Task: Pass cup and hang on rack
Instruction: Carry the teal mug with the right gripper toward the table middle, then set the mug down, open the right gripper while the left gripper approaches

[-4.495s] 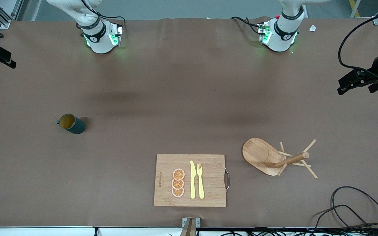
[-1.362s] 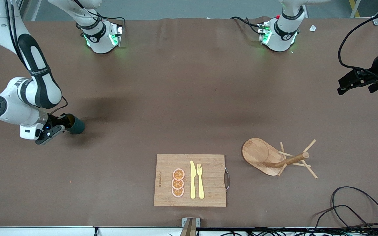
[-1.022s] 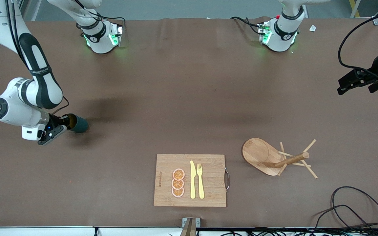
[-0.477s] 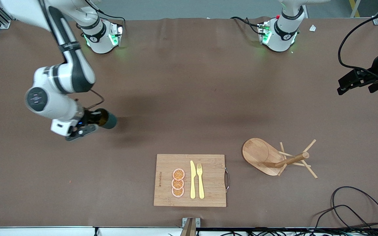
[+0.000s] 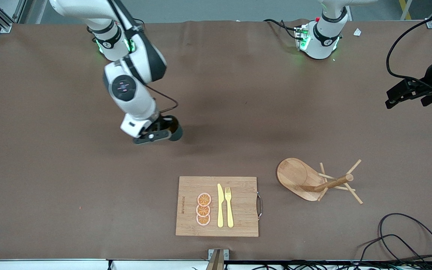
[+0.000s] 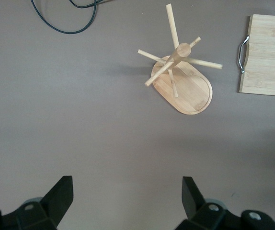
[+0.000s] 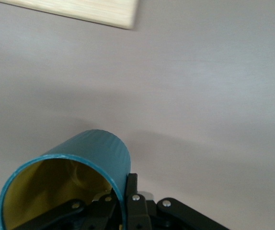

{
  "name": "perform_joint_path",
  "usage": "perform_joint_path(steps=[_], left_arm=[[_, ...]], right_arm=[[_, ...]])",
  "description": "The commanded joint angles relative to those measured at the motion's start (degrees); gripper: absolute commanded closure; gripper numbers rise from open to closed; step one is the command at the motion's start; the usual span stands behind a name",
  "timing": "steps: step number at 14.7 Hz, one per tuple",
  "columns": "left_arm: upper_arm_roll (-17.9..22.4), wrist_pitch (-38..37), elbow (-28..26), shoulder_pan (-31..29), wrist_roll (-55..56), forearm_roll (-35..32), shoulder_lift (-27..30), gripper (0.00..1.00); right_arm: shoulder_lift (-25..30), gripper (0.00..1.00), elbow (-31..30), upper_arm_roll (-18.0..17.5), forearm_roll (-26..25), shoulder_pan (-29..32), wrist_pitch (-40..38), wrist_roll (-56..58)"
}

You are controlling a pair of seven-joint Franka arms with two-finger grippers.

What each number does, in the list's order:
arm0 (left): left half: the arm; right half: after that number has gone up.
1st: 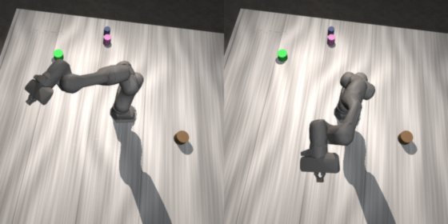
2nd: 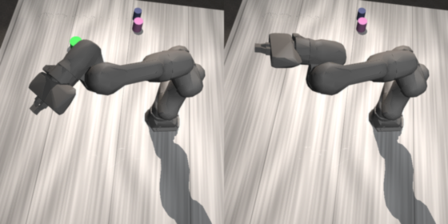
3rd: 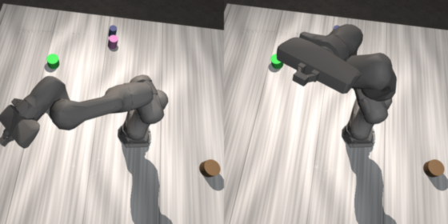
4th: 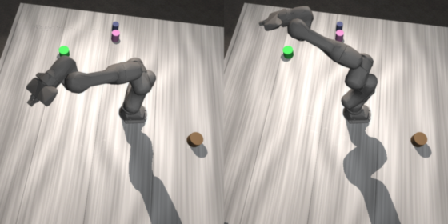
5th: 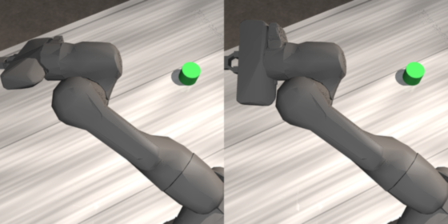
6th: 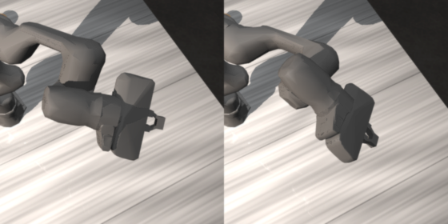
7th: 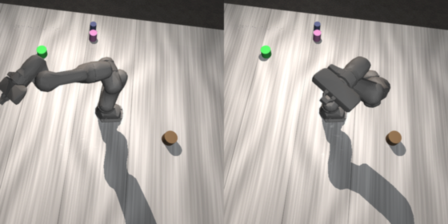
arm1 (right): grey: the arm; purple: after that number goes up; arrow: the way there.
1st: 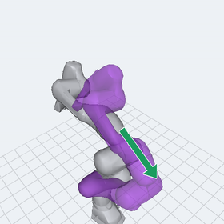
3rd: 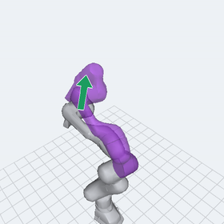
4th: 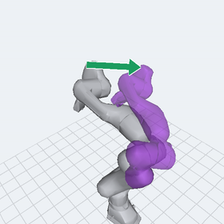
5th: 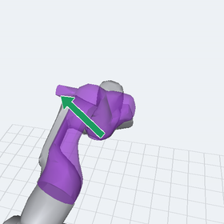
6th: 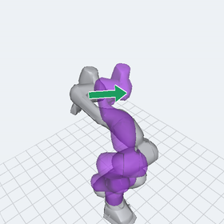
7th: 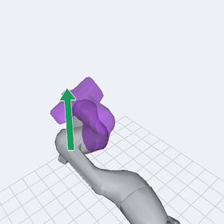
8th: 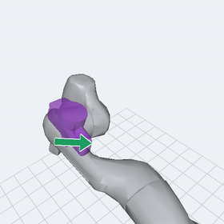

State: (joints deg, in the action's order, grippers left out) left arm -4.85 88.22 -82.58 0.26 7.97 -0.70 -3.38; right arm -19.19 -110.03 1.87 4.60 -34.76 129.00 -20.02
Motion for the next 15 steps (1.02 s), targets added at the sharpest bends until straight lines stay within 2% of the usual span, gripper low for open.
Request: perform_joint_path(steps=[1,4,7,15], left_arm=[[0.2,-0.9,0.9,0.1,-0.7,1.0,-0.2,0.0],[0.3,-0.9,0.9,0.1,-0.7,1.0,-0.2,0.0],[0.3,-0.9,0.9,0.0,-0.7,1.1,-0.3,0.0],[0.2,-0.9,0.6,0.3,-0.4,1.0,-0.5,0.0]], right_arm=[[-7.8,1.0,8.8,0.9,0.3,-5.4,0.0,-10.7],[-13.5,1.0,15.3,0.9,0.0,-9.5,-0.1,-20.3],[-17.0,1.0,18.6,1.0,0.0,-11.4,-0.1,-25.2],[-18.2,1.0,18.9,1.0,0.0,-12.8,0.0,-28.9]])
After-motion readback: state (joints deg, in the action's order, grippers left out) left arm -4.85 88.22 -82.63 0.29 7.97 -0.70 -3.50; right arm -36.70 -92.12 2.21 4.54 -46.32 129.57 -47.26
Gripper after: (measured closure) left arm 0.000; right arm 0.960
